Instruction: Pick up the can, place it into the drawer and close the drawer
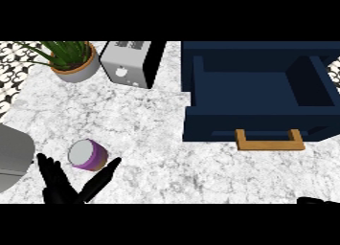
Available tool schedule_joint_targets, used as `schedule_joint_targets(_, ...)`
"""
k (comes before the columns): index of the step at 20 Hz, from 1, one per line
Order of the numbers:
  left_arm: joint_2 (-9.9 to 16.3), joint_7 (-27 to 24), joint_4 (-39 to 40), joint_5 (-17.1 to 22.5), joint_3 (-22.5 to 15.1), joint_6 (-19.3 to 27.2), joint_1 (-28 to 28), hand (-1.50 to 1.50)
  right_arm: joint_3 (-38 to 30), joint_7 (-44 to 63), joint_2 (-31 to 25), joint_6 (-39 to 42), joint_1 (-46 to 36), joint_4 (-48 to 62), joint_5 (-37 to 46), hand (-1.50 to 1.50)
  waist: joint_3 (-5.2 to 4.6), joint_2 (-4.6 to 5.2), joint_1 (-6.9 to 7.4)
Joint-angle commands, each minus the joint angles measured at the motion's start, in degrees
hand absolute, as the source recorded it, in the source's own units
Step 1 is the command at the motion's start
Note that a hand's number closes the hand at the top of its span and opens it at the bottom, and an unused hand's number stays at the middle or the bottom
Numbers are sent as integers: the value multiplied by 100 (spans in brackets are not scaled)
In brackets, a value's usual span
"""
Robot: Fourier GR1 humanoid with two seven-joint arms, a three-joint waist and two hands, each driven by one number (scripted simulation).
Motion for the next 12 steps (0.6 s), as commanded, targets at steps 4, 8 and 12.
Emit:
schedule_joint_targets(4,-2,-1422,1251,1396,573,-579,-291,-150,-137,34,5,123,3,-37,-97,-150,-1,3,-4)
schedule_joint_targets(8,-2,-2081,1867,1984,416,-508,-483,-150,-445,-22,-78,467,468,-305,-428,-150,0,0,-34)
schedule_joint_targets(12,-2,-2002,2351,2033,860,-897,-826,-150,-153,349,86,88,9,-321,80,-150,2,5,-15)
